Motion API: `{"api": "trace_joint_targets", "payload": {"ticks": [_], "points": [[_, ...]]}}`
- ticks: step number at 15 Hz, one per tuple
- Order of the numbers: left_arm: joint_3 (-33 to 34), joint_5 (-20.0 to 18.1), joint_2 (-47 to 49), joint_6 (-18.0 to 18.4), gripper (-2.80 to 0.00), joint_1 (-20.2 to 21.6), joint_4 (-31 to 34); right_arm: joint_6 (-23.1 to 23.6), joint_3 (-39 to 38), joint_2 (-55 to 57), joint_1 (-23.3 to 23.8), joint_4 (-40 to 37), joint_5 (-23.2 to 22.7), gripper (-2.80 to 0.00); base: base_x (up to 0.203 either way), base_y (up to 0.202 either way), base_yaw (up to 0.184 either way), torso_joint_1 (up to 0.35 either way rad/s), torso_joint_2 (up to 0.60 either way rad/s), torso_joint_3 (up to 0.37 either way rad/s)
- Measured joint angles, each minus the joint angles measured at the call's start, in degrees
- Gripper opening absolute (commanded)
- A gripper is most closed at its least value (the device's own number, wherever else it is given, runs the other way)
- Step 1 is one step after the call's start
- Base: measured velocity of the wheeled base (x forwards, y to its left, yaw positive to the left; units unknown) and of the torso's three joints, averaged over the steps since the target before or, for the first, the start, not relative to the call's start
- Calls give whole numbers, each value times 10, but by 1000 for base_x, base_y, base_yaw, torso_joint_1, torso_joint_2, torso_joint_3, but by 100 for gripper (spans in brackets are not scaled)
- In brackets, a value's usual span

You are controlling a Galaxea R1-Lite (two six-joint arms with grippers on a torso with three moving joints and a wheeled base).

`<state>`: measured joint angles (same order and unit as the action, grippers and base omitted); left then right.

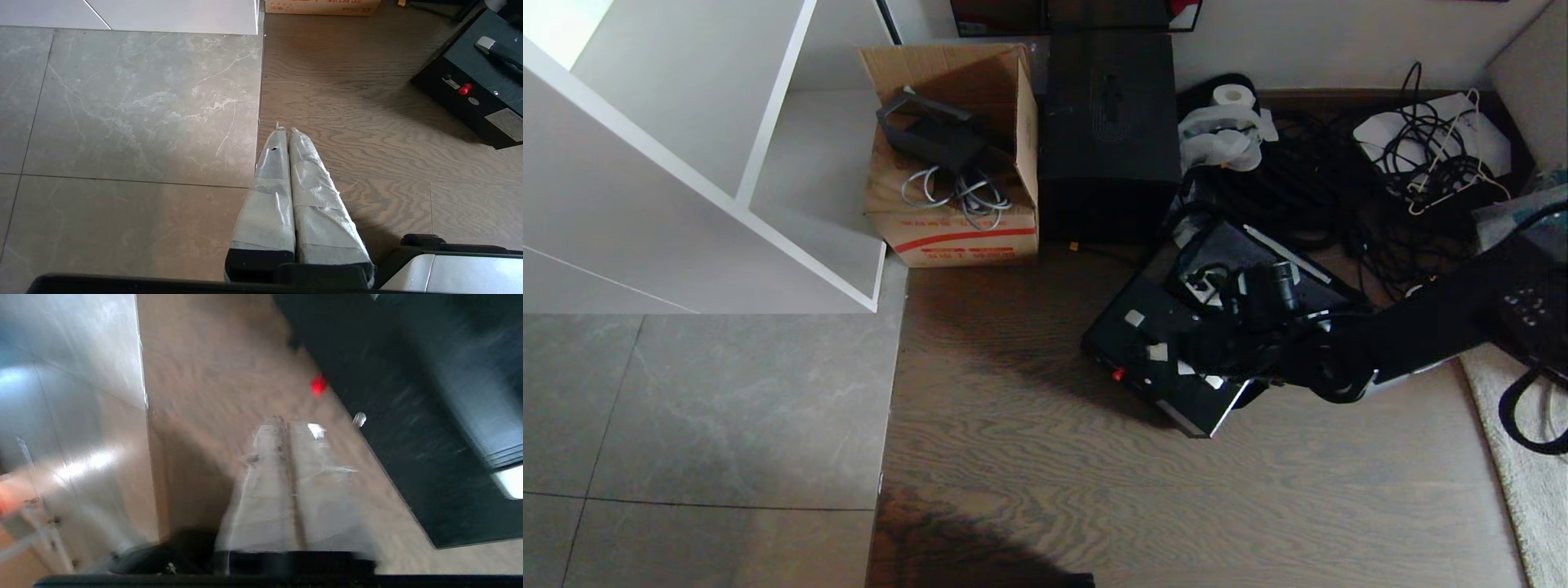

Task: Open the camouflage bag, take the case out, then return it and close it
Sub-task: Grip the handle again

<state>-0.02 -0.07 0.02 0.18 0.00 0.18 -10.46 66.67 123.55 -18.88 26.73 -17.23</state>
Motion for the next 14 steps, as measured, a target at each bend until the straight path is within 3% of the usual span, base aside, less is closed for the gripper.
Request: {"api": "trace_joint_targets", "payload": {"ticks": [2,5,7,11,12,14], "points": [[0,0,0,0,-280,0,0,32,15,17,-5,1,12,0,0,0,0,0,0,0],[0,0,0,0,-280,0,0,105,35,40,-12,6,72,0,0,0,0,0,0,0],[0,0,0,0,-280,0,0,181,37,49,-19,17,160,0,0,0,0,0,0,0],[0,0,0,0,-280,0,0,322,15,60,-50,74,382,0,0,0,0,0,0,0],[0,0,0,0,-280,0,0,337,12,64,-58,100,408,0,0,0,0,0,0,0],[0,0,0,0,-280,0,0,375,6,73,-68,150,415,0,0,0,0,0,0,0]]}}
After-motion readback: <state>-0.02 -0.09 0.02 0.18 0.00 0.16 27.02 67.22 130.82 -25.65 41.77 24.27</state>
